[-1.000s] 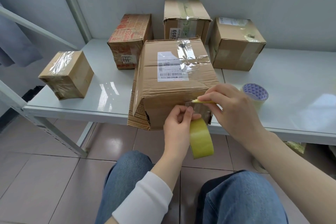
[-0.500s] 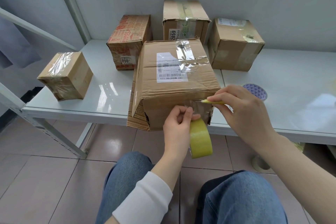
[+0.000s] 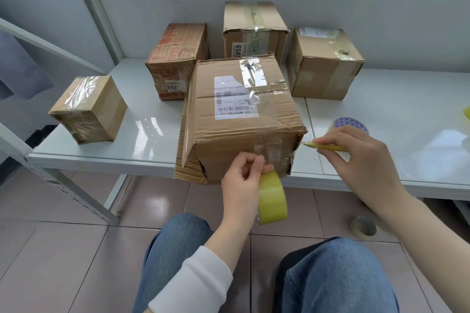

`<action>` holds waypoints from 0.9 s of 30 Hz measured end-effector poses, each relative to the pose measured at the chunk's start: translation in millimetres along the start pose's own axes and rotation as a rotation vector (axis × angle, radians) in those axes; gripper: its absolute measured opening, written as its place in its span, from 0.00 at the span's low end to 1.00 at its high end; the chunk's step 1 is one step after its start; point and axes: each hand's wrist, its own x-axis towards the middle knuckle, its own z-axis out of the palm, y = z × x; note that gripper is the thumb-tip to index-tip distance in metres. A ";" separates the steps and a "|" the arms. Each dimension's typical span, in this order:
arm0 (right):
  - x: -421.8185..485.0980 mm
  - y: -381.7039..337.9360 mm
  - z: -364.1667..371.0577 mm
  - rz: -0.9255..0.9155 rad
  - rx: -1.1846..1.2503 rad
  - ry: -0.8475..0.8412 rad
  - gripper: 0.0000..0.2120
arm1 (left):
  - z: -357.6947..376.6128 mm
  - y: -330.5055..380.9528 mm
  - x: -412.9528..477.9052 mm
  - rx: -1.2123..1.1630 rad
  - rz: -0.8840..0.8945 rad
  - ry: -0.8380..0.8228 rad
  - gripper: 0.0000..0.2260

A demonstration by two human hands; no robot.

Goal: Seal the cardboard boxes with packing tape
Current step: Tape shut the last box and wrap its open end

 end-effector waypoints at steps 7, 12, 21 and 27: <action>3.9 -23.9 -8.3 0.273 0.269 -0.024 0.05 | -14.2 -22.4 -16.3 0.133 -0.068 -0.081 0.06; 10.0 -40.8 -20.9 0.718 0.840 -0.212 0.07 | -3.0 5.6 -18.0 0.057 0.042 -0.190 0.06; 12.7 -42.5 -40.3 0.686 0.832 -0.212 0.07 | 33.7 44.9 -15.8 0.023 0.088 -0.318 0.07; 20.3 -29.1 -54.4 0.665 0.769 0.007 0.05 | 59.1 50.7 -0.5 0.059 0.150 -0.399 0.07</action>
